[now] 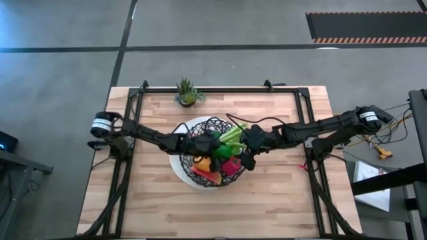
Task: Build produce basket
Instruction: Put the green lime into the wire basket, then return to Home Position
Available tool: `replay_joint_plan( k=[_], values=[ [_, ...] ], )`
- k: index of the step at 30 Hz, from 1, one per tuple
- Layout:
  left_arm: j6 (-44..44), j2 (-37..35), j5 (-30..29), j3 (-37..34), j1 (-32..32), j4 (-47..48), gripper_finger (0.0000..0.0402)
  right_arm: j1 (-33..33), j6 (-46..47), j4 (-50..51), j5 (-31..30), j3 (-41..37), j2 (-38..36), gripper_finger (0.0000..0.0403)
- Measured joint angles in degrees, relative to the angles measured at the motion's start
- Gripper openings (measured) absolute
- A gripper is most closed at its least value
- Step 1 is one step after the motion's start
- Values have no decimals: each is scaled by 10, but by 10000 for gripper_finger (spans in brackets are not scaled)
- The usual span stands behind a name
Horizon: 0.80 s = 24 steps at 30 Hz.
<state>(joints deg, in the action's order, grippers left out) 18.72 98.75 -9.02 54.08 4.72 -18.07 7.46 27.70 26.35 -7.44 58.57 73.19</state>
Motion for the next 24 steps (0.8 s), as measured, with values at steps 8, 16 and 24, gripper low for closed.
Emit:
replay_joint_plan(
  k=[8,16,24],
  values=[
    [-15,-14,25,6,-6,44,341,0,-3,12,0,0,-4,327],
    [-29,-54,29,5,-14,92,341,0,2,55,0,0,-27,327],
    [-27,-98,77,28,-35,166,341,-8,7,109,62,13,-47,327]
  ],
)
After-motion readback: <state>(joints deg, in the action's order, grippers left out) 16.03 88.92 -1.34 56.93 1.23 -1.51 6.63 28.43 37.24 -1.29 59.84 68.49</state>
